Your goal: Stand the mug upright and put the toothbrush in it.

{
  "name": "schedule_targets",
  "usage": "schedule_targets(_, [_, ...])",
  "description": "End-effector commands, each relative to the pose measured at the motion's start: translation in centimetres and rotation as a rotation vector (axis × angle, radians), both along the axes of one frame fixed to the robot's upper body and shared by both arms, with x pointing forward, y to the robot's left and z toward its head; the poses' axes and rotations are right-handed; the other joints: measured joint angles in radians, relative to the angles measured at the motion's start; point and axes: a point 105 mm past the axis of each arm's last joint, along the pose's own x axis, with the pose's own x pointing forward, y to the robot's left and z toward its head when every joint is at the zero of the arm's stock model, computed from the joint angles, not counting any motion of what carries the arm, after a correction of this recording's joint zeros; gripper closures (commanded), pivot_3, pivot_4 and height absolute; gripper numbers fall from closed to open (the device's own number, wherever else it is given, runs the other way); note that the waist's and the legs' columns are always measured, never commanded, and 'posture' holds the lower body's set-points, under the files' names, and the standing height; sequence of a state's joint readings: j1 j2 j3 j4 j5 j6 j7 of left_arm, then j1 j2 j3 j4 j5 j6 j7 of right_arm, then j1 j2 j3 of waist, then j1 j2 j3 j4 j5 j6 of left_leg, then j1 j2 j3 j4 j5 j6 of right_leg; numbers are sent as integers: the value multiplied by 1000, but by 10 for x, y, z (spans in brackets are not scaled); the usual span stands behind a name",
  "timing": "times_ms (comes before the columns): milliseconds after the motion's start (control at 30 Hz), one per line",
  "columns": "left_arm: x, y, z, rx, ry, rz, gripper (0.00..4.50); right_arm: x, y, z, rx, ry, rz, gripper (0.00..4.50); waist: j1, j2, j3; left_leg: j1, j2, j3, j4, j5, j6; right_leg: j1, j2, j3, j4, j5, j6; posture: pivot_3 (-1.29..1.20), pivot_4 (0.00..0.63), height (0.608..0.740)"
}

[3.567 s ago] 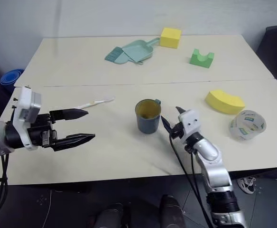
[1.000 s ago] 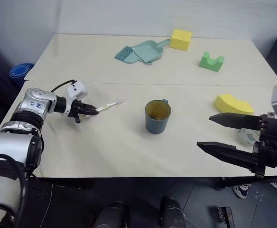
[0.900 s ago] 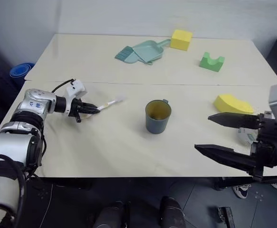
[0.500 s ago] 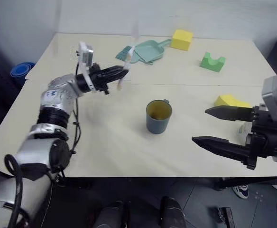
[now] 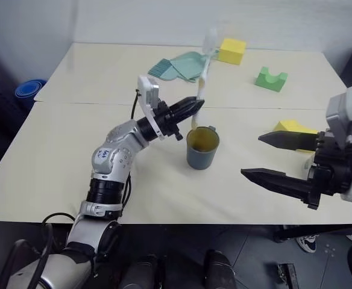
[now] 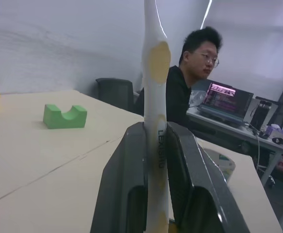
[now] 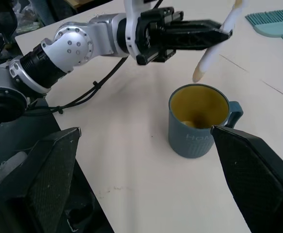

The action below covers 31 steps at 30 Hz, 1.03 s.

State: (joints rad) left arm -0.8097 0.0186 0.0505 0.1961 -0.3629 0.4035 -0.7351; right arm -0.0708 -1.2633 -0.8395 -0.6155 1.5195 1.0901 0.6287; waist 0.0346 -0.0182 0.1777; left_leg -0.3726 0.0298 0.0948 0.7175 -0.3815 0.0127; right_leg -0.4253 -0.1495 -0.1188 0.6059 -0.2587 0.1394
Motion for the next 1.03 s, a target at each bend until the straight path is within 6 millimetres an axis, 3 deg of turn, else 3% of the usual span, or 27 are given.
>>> schedule_targets(33, [-10, -10, 7, -9, -77, -21, 4221, 0, -3, 11, 16, -64, -21, 31, 2, 0, 0, 0, 0, 0, 0, 0, 0, 0, 0, 0, 0, 0, 0, 0, 150, 740])
schedule_targets(100, [-9, -15, 0, -11, -65, -29, 4221, 0, -3, 12, 19, -66, -24, 31, 10, 0, 0, 0, 0, 0, 0, 0, 0, 0, 0, 0, -1, 0, 0, 0, 150, 740])
schedule_targets(167, [-11, -17, -3, -19, -50, -48, 3516, 0, -3, 13, 21, -67, -24, 0, 14, 0, 0, 0, 0, 1, 0, 0, 0, 0, 0, 0, -1, 0, 0, 0, 150, 740])
schedule_targets(333, [-16, -7, 4, -33, -48, -62, 2241, 2, -5, 14, 28, -71, -34, 0, 17, 0, 0, 0, 0, 1, 1, 0, 0, 0, 0, 0, -2, 0, 0, 0, 150, 740])
schedule_targets(400, [-17, 4, 7, -26, -43, -55, 1675, 3, -7, 12, 29, -71, -42, 0, 17, 0, 0, 0, 0, 0, 1, 0, 0, 0, 0, 0, -2, 0, -1, 0, 150, 740])
schedule_targets(433, [-20, 23, 15, -8, -41, -60, 1640, 5, -9, 11, 32, -70, -50, 0, 17, 0, 0, 0, 0, 0, 0, 0, 0, 0, 0, 0, -2, 0, -1, 0, 150, 740])
schedule_targets(467, [-28, 49, 25, 43, -62, -83, 1292, 8, -12, 10, 35, -69, -58, 0, 17, 1, 0, 0, 0, 0, 0, 0, 0, 0, 0, 0, -2, 0, -1, 0, 150, 740])
schedule_targets(533, [-44, 88, 39, 166, -99, -134, 1292, 13, -16, 7, 36, -62, -68, 0, 17, 0, 0, 0, 0, 0, 1, 0, 0, 1, 0, 0, -2, 0, -1, 0, 150, 740])
schedule_targets(600, [-57, 121, 44, 320, -114, -176, 1292, 16, -21, 4, 31, -45, -68, 0, -16, 1, 0, 0, 2, 1, 0, 0, 0, -2, 1, 1, 1, 0, -1, 0, 150, 740])
schedule_targets(667, [-67, 145, 46, 459, -123, -195, 1292, 18, -26, 0, 15, -28, -65, 0, -19, 4, -1, 3, 2, 0, -3, 0, -2, -2, 3, 2, 2, -1, -2, 0, 150, 740])
schedule_targets(833, [-74, 184, 48, 688, -106, -188, 1292, 22, -36, -5, -11, 17, -20, 0, 10, 6, -1, 2, 0, -2, 0, -1, -2, 2, 3, 2, -4, 0, -2, 0, 150, 740])
schedule_targets(1033, [-75, 191, 47, 761, -114, -195, 1292, 27, -37, -12, -29, 42, 19, 0, 11, 6, -1, 2, 1, -1, -1, -1, -2, 3, 3, 2, -7, 0, -2, 0, 150, 740])
